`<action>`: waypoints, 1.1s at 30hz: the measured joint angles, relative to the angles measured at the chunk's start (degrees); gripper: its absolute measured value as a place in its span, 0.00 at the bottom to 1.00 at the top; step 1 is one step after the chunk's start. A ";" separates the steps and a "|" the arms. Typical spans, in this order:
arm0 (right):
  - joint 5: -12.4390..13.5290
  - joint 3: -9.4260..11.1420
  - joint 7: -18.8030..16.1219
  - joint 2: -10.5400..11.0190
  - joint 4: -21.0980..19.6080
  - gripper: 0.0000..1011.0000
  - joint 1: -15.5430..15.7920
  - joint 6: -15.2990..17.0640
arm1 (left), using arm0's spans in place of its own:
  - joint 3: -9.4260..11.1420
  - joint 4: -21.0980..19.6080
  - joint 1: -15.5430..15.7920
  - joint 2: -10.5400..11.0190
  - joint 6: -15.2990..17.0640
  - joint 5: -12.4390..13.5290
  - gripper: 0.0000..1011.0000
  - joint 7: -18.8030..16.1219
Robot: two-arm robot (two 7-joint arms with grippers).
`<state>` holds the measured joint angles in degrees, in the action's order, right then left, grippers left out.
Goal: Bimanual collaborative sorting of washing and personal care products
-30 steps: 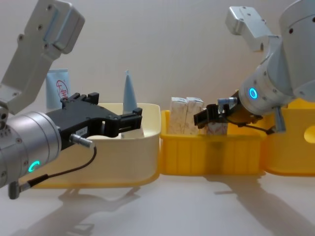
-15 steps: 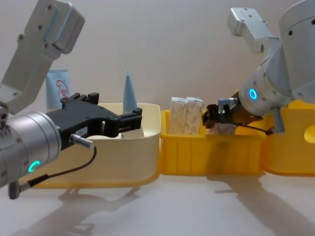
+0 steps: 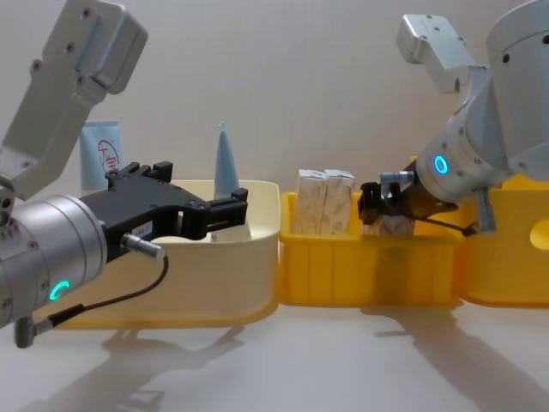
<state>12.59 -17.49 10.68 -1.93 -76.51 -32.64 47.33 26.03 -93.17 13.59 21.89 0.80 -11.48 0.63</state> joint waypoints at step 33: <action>-0.81 0.58 -0.39 -0.16 -2.43 0.39 -0.87 -4.39 | 0.00 0.00 0.00 0.00 0.00 0.00 0.99 0.00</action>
<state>11.78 -16.91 10.29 -2.10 -78.94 -33.51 42.94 26.03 -93.17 13.59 21.89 0.80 -11.48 0.63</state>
